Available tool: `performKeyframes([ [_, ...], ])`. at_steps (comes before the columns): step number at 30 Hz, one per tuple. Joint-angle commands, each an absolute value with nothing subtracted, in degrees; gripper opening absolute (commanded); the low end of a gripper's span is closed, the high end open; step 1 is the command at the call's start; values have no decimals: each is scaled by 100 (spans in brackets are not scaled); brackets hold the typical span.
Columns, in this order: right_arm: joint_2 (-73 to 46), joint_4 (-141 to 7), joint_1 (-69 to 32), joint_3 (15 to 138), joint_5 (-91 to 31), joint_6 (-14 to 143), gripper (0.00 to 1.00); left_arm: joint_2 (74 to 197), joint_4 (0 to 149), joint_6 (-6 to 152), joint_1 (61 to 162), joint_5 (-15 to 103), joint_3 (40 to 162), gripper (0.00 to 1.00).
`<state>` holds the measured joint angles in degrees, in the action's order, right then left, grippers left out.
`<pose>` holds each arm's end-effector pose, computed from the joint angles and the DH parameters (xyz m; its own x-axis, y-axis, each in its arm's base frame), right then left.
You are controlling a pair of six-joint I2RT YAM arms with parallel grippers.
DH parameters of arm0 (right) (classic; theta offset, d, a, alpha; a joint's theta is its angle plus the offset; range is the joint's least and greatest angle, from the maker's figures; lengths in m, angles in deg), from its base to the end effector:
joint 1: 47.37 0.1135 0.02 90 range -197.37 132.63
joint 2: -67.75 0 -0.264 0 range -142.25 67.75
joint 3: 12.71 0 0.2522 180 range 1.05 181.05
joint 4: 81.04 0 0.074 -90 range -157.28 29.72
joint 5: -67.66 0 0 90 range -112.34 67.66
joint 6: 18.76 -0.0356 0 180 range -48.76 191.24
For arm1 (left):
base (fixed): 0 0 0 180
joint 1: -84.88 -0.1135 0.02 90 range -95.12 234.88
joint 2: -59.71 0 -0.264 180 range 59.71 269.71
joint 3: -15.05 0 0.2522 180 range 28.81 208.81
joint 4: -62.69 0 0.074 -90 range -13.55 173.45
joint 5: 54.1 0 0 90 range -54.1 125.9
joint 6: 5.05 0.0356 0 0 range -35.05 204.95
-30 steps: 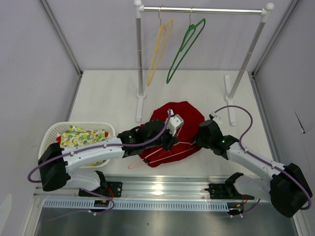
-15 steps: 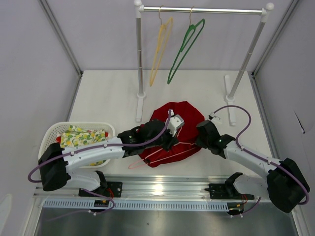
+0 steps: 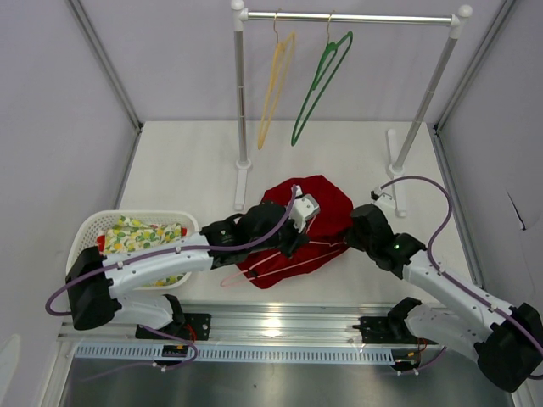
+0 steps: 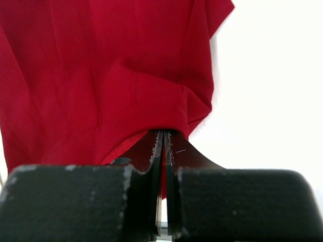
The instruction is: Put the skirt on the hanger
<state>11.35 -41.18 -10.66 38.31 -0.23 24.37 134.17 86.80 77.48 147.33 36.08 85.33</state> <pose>0.1686 0.1090 0.2338 -0.6383 0.3675 -0.6764 0.1821 0.9258 0.3312 0.1374 -0.2636 0.2975 -0.3328 0.3568 -0.8729 0.8518 0.5108 -0.1160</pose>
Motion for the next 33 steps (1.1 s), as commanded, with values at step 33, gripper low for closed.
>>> performKeyframes([
  [33,2258,-4153,-1678,3533,-801,2466,0,12379,7778,7361,14763,2975,8023,0],
])
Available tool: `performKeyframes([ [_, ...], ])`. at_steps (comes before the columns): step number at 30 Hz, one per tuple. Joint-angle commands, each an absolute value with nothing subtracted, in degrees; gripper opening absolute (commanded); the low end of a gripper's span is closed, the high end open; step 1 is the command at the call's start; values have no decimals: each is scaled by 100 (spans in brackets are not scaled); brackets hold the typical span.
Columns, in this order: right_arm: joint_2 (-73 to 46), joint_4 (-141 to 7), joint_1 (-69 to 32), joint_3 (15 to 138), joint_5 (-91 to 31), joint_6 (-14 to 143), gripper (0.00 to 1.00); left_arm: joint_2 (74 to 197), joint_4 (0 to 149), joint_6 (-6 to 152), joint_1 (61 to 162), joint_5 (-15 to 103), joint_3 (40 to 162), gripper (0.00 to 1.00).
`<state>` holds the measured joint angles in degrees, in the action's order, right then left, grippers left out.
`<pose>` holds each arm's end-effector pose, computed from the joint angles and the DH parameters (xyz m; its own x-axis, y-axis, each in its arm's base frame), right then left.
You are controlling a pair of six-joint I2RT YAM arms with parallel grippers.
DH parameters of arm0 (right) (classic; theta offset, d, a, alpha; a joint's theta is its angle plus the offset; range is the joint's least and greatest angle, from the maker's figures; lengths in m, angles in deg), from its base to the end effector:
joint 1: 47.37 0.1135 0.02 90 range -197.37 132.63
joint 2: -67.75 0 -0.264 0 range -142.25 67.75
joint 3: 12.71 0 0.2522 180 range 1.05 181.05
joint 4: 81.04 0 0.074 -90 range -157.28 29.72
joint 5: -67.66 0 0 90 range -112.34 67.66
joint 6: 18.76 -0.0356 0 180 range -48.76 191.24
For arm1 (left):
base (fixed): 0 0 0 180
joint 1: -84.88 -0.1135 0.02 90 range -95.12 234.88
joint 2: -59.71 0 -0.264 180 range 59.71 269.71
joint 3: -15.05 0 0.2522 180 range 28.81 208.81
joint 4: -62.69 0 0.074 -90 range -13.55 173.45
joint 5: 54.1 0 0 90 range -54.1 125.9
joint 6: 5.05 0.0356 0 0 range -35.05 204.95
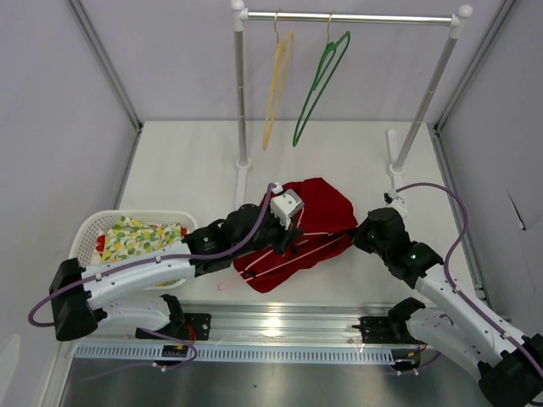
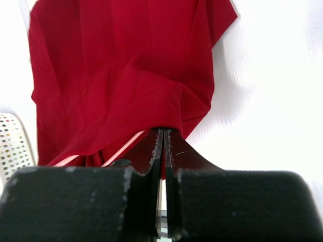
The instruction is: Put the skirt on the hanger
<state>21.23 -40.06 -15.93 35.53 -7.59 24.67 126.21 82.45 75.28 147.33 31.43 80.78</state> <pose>0.1535 0.0832 0.2440 -0.6154 0.4469 -0.6493 0.1610 0.8776 0.4515 0.1271 -0.2376 0.3138 -0.3027 0.2182 -0.9278 0.8108 0.5706 -0.1304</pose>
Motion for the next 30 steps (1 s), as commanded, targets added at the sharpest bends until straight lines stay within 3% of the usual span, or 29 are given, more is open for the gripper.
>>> performKeyframes([
  [1,2293,-4144,-1740,3524,-836,2466,0,12335,7751,7344,14763,2957,7988,0],
  [30,2012,-4382,-2056,3216,-1126,2580,0,11833,6547,7220,14710,3212,7056,0],
])
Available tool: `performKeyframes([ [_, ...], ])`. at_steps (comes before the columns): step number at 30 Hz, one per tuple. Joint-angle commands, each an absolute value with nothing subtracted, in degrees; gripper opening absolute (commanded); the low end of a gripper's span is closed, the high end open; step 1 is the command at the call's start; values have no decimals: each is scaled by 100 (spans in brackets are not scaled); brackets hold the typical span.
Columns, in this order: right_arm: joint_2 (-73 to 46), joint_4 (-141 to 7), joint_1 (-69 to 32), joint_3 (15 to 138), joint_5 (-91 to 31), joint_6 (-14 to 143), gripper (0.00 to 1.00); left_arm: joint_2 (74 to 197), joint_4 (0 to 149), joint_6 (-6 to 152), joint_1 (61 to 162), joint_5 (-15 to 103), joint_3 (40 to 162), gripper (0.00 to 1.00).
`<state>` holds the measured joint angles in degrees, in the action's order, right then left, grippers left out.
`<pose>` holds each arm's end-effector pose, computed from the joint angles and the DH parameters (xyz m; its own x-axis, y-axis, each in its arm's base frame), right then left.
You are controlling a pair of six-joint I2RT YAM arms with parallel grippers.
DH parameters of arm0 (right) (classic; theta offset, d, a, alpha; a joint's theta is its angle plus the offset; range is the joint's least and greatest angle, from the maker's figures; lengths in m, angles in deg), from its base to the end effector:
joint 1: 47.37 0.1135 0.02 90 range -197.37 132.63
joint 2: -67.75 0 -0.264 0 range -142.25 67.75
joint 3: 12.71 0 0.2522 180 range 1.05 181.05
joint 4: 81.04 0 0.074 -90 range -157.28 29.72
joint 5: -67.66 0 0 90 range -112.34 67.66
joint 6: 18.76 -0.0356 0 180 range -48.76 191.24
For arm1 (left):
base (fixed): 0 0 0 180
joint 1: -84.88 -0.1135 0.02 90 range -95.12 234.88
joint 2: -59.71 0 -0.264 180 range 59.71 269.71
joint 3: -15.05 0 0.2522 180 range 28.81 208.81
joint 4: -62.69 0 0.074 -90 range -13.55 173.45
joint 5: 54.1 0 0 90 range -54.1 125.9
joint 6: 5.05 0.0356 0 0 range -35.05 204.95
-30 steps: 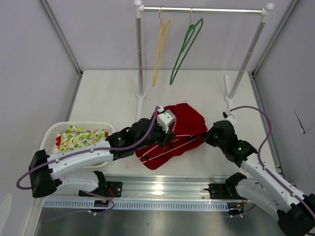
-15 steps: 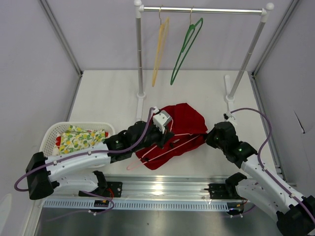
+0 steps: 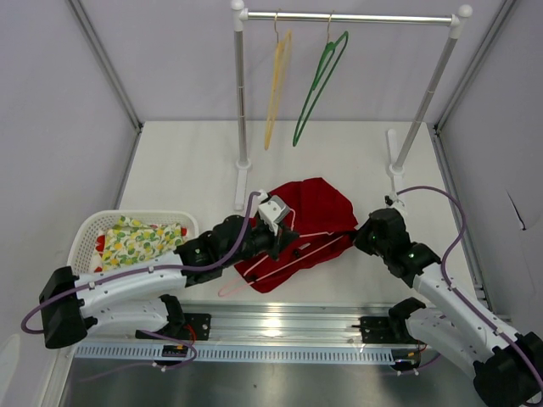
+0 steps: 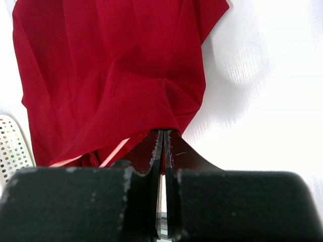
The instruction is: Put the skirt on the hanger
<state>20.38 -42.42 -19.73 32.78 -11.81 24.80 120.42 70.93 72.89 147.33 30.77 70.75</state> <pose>0.1591 0.0760 0.2287 -0.6378 0.4702 -0.6100 0.1874 0.8629 0.4692 0.1178 -0.2190 0.2966 -0.2798 0.0864 -0.9562 0.8020 0.5684 -0.1833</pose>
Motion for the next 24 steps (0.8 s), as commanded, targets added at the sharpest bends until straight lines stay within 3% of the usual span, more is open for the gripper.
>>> performKeyframes([
  [1,2012,-4408,-2083,3216,-1135,2580,0,11842,6494,7220,14702,3229,7039,0],
  [24,1959,-4276,-2382,3339,-1302,2773,0,11807,5265,7018,14473,3546,6433,0],
])
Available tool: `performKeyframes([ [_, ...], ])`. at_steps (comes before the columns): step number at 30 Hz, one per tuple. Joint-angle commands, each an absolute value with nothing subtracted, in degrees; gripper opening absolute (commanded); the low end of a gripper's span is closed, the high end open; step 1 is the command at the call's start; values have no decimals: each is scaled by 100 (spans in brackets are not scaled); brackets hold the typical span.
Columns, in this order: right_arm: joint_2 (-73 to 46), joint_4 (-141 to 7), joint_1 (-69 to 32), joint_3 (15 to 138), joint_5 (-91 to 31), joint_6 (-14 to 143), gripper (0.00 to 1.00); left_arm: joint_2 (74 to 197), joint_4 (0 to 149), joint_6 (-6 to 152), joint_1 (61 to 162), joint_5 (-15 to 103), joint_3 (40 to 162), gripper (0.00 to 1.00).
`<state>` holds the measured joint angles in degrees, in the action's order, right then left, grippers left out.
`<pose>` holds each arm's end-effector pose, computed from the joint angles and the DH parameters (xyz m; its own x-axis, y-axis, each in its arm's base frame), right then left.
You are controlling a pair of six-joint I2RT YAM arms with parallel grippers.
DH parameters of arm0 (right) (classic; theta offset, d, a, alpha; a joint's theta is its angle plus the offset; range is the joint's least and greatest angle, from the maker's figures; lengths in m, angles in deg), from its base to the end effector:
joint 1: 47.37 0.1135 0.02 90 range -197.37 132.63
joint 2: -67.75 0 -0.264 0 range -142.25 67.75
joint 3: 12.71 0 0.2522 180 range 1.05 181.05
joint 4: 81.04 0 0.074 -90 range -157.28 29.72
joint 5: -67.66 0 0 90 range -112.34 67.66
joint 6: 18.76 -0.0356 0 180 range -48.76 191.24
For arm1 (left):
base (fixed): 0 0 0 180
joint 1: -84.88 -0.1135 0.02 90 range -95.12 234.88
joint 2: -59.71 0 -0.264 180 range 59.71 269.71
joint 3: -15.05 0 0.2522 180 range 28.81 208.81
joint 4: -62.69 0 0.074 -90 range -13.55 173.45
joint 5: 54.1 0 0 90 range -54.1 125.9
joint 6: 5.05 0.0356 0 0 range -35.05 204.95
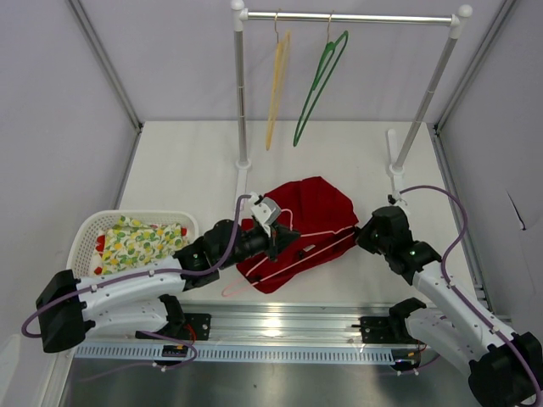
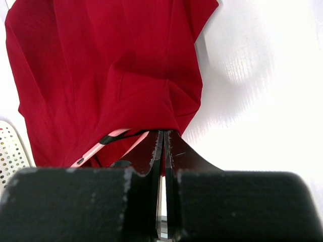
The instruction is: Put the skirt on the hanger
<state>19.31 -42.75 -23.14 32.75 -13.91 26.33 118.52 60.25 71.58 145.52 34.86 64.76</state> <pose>0.1652 0.0686 0.2259 -0.6417 0.4771 -0.6006 0.2083 0.8620 0.4621 0.1188 -0.2099 0.2867 -0.2548 -0.0186 -0.9668 0.8260 0.5156 -0.2276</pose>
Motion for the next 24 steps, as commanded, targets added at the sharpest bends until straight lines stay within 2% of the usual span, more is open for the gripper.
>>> performKeyframes([
  [1,1976,-4276,-2390,3331,-1311,2765,0,11842,5220,7001,14473,3546,6406,0],
  [24,2161,-3916,-2628,3401,-1276,2773,0,12765,4596,6693,14464,3291,6344,0],
])
